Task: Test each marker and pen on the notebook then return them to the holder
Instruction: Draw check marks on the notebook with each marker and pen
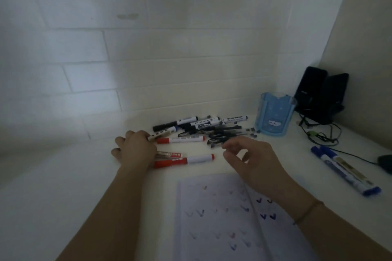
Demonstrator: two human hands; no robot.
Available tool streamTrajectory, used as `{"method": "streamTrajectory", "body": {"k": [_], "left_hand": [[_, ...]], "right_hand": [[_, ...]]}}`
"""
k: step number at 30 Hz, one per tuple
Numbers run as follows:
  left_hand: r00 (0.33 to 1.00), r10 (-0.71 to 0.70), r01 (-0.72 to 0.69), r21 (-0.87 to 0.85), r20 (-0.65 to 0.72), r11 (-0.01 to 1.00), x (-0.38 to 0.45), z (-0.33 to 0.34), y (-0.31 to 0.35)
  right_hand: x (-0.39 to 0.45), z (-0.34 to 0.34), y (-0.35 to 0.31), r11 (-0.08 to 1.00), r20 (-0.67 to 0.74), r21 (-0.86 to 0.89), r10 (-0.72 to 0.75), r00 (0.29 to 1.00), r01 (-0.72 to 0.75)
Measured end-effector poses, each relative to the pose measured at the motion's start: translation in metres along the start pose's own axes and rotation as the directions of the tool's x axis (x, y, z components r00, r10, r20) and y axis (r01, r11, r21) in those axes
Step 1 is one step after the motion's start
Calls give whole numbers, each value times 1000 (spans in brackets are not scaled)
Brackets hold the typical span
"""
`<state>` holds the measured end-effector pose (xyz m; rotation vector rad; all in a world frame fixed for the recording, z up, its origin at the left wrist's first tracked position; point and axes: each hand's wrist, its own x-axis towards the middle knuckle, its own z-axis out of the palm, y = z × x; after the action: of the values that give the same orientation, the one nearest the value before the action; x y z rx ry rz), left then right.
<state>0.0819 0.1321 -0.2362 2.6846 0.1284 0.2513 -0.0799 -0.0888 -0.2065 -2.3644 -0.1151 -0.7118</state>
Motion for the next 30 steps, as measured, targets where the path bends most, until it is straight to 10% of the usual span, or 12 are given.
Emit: {"method": "streamTrajectory", "body": {"k": [5,9,13,17,24,30], "left_hand": [[972,115,-114,16,-204,993,-4,-10,6],[847,442,-523,-309,-296,794,-49,-21,46],[548,836,-742,-471,-15,477,-153,-35,97],[270,961,-819,-511,58,261,-191,-25,108],[151,989,-839,-527,9,132,-188,-23,109],[143,988,-790,-596,50,145,-180,-25,107]], "right_hand": [[1,-38,-17,999,13,-30,-42,999,42],[-17,-78,-5,987,73,-33,158,985,-156],[-62,-83,3,894,73,273,349,934,-356],[-90,-76,1,784,-53,590,278,959,-195],[-95,-74,-11,696,-110,698,337,935,-169],[-99,-81,-6,873,-164,486,141,976,-45]]}}
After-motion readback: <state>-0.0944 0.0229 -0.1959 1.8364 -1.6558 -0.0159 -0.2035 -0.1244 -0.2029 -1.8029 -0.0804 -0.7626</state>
